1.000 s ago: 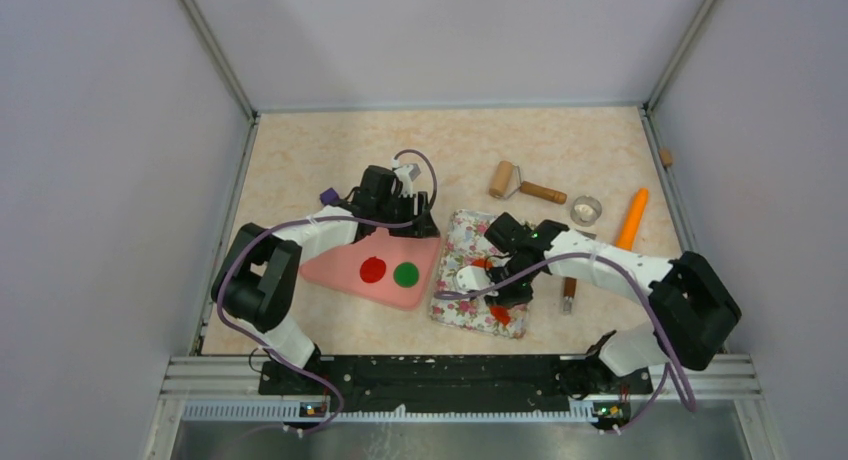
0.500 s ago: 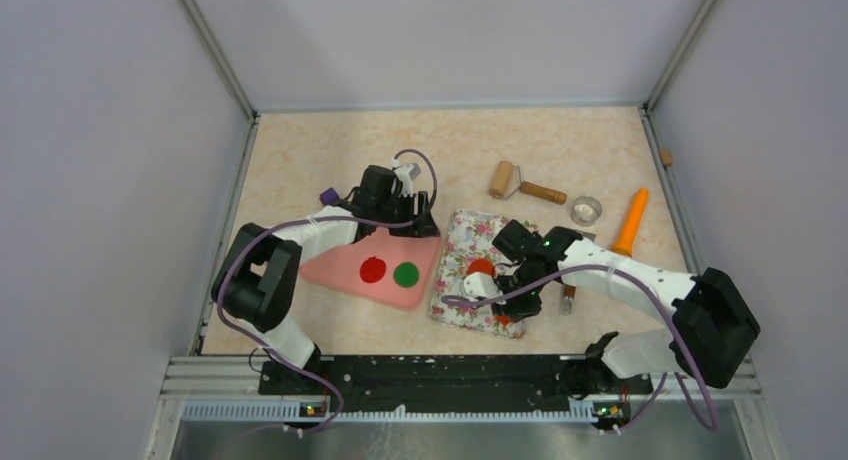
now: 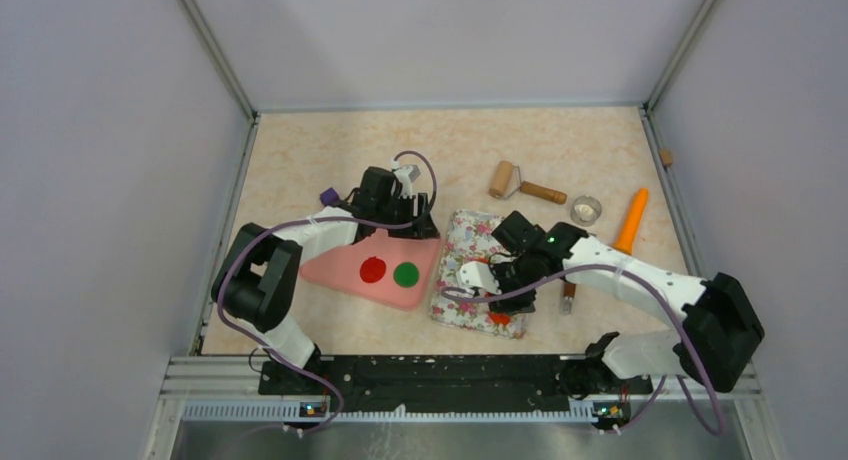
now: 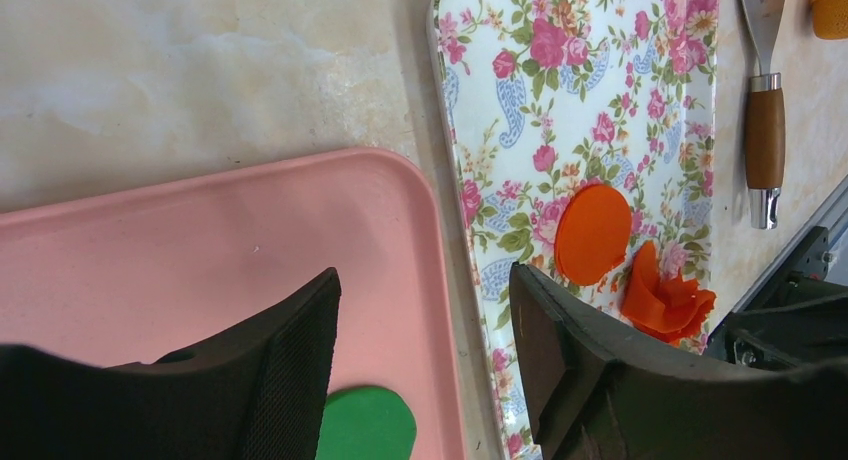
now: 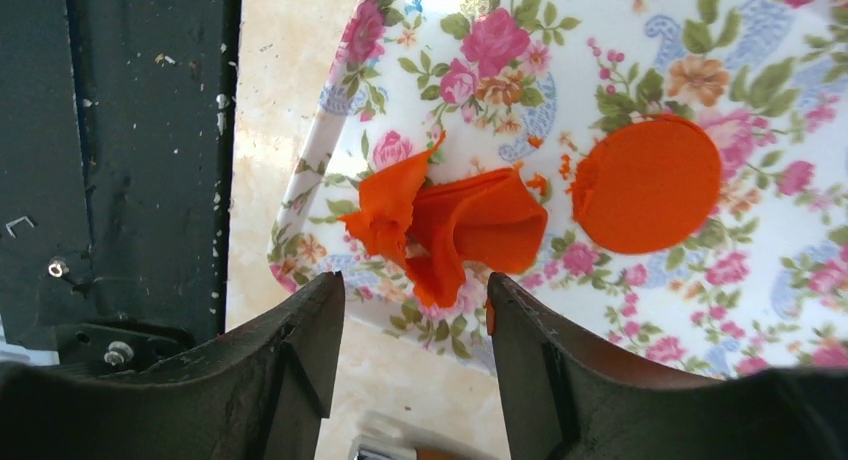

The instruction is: Roll out the dumpling wrappers from the dough

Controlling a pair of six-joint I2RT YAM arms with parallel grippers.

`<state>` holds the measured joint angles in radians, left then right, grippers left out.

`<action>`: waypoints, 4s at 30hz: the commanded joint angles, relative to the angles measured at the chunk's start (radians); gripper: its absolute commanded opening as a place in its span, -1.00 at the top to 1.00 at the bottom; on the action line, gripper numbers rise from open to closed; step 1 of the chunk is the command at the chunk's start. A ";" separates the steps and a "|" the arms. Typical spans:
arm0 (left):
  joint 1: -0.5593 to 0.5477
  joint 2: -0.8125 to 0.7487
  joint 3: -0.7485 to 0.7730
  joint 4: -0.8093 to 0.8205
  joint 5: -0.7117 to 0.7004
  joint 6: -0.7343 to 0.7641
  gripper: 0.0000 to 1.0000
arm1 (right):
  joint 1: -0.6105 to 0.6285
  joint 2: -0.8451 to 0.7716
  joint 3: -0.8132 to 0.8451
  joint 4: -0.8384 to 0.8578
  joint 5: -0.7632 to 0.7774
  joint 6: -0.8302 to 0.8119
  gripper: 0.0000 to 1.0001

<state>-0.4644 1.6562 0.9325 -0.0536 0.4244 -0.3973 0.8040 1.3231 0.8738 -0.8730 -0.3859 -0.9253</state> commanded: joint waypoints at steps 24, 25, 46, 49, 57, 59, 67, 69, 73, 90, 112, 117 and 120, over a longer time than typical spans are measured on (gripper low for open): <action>0.009 -0.094 0.257 -0.295 -0.001 0.269 -0.30 | -0.626 -0.046 -0.007 0.175 0.441 0.517 -0.31; 0.009 -0.093 0.260 -0.296 -0.007 0.269 -0.30 | -0.638 -0.007 -0.005 0.170 0.451 0.518 -0.34; 0.020 -0.093 0.224 -0.281 -0.024 0.248 -0.32 | -0.675 0.342 0.135 0.062 0.408 0.800 -0.32; 0.025 -0.094 0.238 -0.295 -0.033 0.264 -0.32 | -0.675 0.360 0.138 0.058 0.434 0.837 -0.24; 0.032 -0.096 0.283 -0.305 -0.058 0.313 -0.32 | -0.677 0.415 0.117 0.074 0.535 0.894 0.41; 0.032 -0.096 0.291 -0.307 -0.063 0.322 -0.32 | -0.678 0.396 0.123 0.066 0.538 0.895 0.68; 0.035 -0.103 0.299 -0.315 -0.019 0.361 -0.32 | -0.687 0.232 0.261 -0.117 0.484 0.800 1.00; 0.035 -0.111 0.305 -0.307 0.048 0.383 -0.32 | -0.687 0.175 0.306 -0.198 0.431 0.758 1.00; 0.025 -0.127 0.307 -0.199 0.144 0.341 -0.32 | -0.682 0.055 0.299 -0.211 0.296 0.674 1.00; -0.021 0.158 0.632 -0.052 0.518 -0.164 -0.31 | -0.372 -0.207 0.171 0.262 0.412 0.336 1.00; -0.049 0.199 0.522 0.015 0.536 -0.227 -0.21 | -0.156 -0.113 0.238 0.430 0.539 0.187 1.00; -0.049 0.210 0.491 0.113 0.571 -0.282 0.18 | -0.139 -0.102 0.260 0.430 0.543 0.184 1.00; -0.049 0.211 0.479 0.171 0.606 -0.310 0.44 | -0.126 -0.095 0.263 0.429 0.556 0.172 1.00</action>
<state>-0.5106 1.8614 1.4281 -0.0208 0.9836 -0.6674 0.6518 1.2274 1.0683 -0.5156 0.1440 -0.7410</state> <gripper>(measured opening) 0.354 0.103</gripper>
